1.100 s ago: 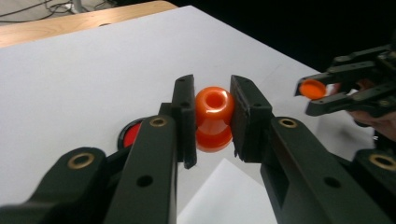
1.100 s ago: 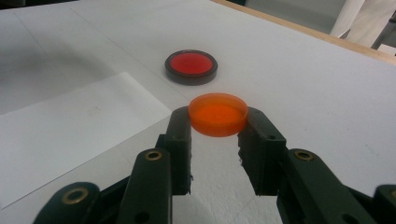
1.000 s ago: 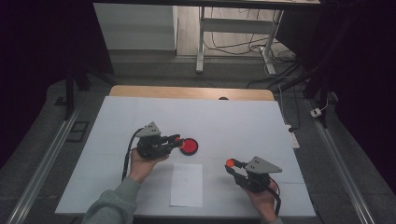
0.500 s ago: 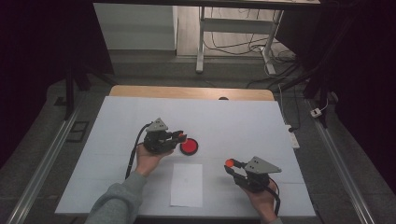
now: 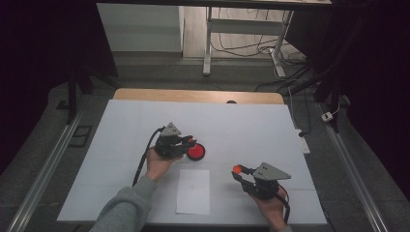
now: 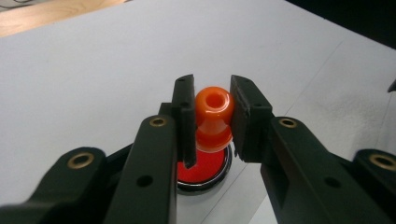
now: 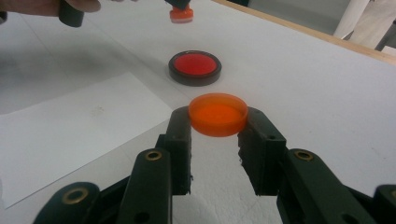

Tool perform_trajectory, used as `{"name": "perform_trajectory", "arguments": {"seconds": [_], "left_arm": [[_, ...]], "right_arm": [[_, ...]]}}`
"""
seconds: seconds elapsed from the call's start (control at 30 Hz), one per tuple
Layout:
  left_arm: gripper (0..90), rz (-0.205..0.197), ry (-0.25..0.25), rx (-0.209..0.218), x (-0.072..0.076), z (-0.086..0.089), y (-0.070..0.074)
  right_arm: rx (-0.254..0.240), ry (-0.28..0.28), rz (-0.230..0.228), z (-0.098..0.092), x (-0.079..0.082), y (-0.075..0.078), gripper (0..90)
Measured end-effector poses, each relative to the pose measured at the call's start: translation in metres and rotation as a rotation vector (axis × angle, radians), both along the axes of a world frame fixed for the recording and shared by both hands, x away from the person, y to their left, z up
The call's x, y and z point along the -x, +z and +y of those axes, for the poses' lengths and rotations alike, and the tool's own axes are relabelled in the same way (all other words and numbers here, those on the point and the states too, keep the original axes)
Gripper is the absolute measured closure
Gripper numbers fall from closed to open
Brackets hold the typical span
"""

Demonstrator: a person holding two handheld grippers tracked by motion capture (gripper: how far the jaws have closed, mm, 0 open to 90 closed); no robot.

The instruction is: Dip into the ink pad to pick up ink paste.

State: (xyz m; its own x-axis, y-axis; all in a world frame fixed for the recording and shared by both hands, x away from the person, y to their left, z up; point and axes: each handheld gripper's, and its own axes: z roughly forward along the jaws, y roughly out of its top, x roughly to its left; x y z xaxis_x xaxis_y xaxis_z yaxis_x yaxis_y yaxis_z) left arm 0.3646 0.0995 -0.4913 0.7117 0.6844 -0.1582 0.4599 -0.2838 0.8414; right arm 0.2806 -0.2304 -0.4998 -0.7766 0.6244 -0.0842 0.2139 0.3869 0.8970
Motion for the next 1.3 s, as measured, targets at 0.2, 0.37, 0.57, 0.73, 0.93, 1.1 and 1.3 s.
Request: {"name": "perform_trajectory", "arguments": {"seconds": [0.2, 0.37, 0.57, 0.73, 0.93, 1.1, 1.3], "left_arm": [[72.9, 0.021, -0.009, -0.022, -0.005, -0.005, -0.008], [73.0, 0.023, -0.025, -0.028, -0.007, -0.009, -0.012], [73.0, 0.034, -0.029, -0.048, -0.010, -0.012, -0.019], [73.0, 0.041, -0.026, -0.055, -0.012, -0.014, -0.023], [72.9, 0.041, -0.024, -0.066, -0.013, -0.017, -0.027], [72.9, 0.028, -0.022, -0.083, -0.014, -0.018, -0.028], [72.9, 0.026, -0.005, -0.095, -0.016, -0.018, -0.030]], "right_arm": [[0.001, 0.002, 0.002, 0.000, 0.000, 0.000, 64.7], [0.000, 0.002, 0.005, 0.001, 0.001, -0.001, 64.7], [0.002, 0.008, 0.004, 0.003, 0.002, -0.001, 64.7], [0.003, 0.006, 0.003, 0.003, 0.001, -0.001, 64.7], [0.002, 0.007, 0.006, 0.003, 0.002, -0.001, 64.7], [0.001, 0.005, 0.001, 0.002, 0.002, -0.001, 64.7], [0.002, 0.004, -0.002, 0.003, 0.003, -0.001, 64.7]]}}
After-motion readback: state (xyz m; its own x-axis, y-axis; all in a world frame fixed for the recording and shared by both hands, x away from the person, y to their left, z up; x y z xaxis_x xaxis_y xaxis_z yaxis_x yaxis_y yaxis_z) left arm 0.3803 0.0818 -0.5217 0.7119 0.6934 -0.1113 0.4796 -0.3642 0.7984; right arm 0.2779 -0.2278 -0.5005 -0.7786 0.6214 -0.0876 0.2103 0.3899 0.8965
